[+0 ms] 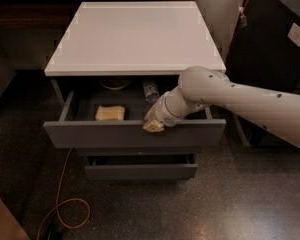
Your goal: Pick sponge from top drawer and place on counter
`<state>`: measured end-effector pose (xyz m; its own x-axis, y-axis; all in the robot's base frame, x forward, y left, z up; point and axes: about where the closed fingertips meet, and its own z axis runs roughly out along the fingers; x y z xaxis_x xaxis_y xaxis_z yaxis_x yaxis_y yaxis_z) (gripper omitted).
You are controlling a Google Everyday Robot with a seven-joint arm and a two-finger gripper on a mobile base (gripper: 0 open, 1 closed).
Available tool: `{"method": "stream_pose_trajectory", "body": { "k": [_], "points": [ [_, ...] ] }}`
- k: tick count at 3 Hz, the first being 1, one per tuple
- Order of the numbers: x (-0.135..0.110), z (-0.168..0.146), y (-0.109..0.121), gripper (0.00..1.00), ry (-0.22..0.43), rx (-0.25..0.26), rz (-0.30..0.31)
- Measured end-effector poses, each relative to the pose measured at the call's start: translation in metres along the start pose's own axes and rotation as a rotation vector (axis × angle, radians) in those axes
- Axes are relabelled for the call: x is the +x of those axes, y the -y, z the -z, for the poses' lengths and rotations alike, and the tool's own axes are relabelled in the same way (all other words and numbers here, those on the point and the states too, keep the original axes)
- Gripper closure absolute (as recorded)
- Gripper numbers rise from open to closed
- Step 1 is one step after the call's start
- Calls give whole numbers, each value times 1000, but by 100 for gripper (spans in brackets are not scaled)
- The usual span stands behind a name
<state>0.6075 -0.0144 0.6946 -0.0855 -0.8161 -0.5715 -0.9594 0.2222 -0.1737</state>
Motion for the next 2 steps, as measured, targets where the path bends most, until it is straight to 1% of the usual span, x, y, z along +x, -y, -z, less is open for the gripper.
{"method": "stream_pose_trajectory", "body": {
  "k": [2],
  "points": [
    [1,1,0,100,0,0,0]
  ]
}}
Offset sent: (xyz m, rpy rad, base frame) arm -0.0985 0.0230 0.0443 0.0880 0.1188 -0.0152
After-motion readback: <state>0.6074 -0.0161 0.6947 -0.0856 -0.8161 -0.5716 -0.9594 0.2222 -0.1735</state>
